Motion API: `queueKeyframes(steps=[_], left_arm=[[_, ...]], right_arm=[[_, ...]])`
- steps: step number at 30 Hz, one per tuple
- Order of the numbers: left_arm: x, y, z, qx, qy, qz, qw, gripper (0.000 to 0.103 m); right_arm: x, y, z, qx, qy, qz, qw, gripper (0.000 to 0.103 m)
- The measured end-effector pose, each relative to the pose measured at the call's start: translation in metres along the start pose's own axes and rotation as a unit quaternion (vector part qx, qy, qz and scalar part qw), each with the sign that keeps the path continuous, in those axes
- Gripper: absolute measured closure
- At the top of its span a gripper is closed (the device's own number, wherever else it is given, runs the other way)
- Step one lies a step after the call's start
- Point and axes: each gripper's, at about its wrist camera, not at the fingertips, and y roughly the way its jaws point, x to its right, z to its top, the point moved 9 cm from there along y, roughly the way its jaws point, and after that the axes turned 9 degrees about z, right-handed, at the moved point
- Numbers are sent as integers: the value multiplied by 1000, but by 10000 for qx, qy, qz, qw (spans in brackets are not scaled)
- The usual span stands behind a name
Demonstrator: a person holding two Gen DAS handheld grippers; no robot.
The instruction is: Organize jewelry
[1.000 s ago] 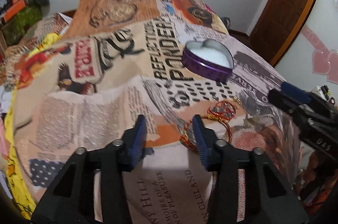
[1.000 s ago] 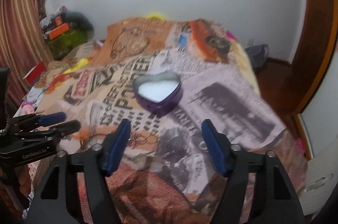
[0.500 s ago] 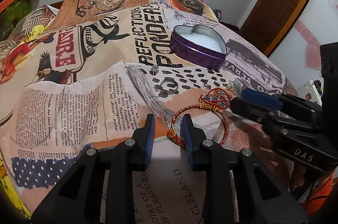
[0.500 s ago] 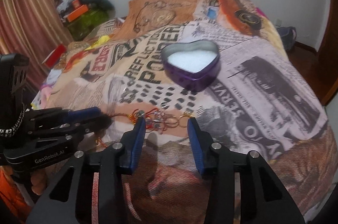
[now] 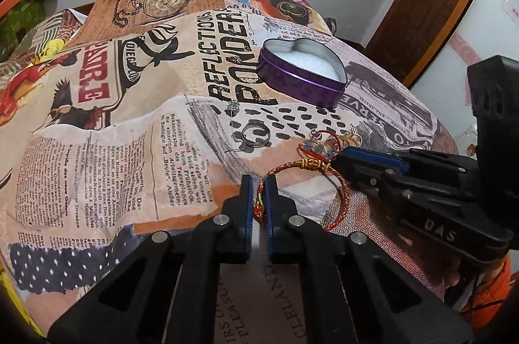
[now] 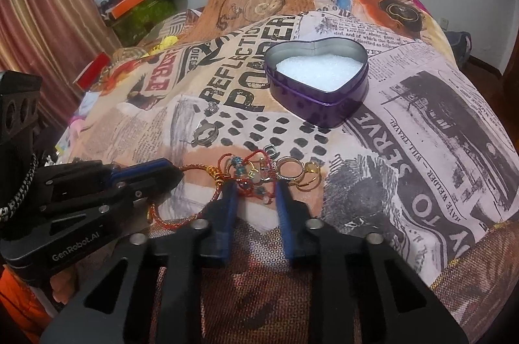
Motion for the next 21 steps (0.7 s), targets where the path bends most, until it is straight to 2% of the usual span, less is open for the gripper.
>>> queueKeyframes(steps=[6, 10, 18, 21], left_arm=[[1, -4, 1, 77, 45, 76, 9999, 99], [0, -10, 3, 154, 10, 91, 9998, 99], [4, -27, 11, 407, 9, 133, 9991, 100], [0, -31, 13, 459, -31, 185, 9988, 100]], right_arm=[[-1, -3, 2, 78, -56, -42, 9999, 99], [-4, -12, 6, 225, -162, -161, 9995, 100], [-12, -30, 7, 455, -89, -103, 9989, 100], [-13, -30, 4, 308, -95, -43, 9995, 100]])
